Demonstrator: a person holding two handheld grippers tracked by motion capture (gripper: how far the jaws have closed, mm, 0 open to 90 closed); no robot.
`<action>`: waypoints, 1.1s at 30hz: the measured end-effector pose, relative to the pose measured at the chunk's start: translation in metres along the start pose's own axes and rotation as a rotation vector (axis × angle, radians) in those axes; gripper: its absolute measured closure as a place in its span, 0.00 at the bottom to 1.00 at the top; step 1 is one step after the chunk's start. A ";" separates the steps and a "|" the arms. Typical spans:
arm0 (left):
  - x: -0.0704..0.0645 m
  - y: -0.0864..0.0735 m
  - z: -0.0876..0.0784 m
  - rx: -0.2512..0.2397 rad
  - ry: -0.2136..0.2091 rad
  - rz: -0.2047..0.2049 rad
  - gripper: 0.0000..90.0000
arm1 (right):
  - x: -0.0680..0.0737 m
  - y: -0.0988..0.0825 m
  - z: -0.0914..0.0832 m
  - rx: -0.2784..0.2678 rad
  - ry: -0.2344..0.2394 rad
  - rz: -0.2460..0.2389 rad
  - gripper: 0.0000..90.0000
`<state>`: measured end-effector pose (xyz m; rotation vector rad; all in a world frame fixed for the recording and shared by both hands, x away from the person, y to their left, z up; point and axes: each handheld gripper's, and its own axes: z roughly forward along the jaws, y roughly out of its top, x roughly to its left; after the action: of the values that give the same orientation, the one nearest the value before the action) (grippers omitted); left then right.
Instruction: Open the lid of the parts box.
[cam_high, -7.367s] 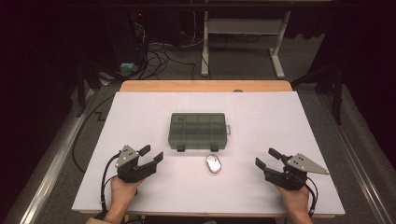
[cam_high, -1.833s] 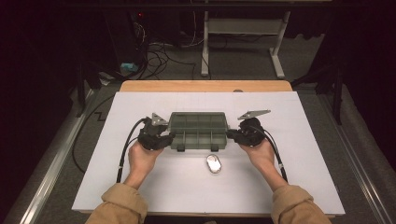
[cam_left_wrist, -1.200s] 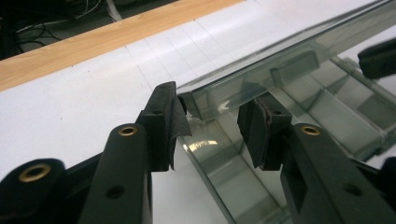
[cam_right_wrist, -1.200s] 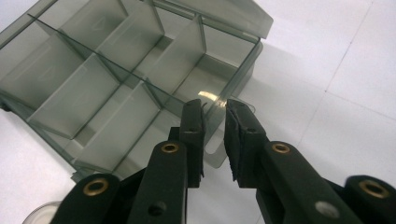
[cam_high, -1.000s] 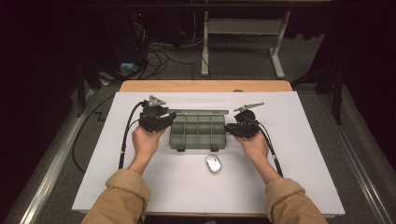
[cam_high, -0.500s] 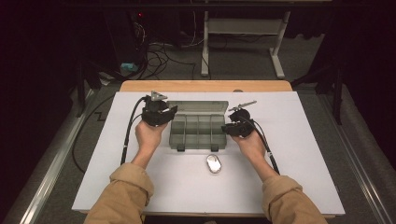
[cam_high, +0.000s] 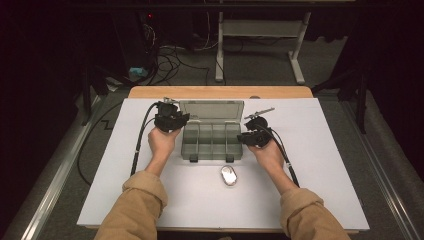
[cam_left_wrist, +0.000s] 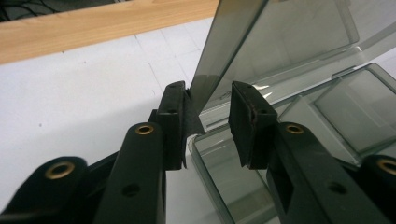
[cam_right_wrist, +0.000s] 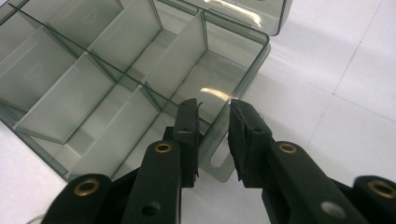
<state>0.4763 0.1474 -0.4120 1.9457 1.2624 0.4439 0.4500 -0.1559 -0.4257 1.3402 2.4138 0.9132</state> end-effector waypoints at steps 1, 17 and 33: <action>0.002 0.000 0.002 0.003 -0.004 -0.008 0.75 | 0.000 0.000 0.000 0.000 0.000 0.000 0.82; 0.006 -0.004 0.026 0.053 0.031 -0.022 0.80 | 0.000 0.000 0.000 0.002 0.002 0.001 0.82; 0.005 -0.003 0.032 0.084 0.063 -0.009 0.71 | 0.000 0.000 0.000 0.001 0.003 0.004 0.82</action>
<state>0.4976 0.1390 -0.4354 2.0087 1.3491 0.4580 0.4501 -0.1564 -0.4259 1.3458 2.4151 0.9161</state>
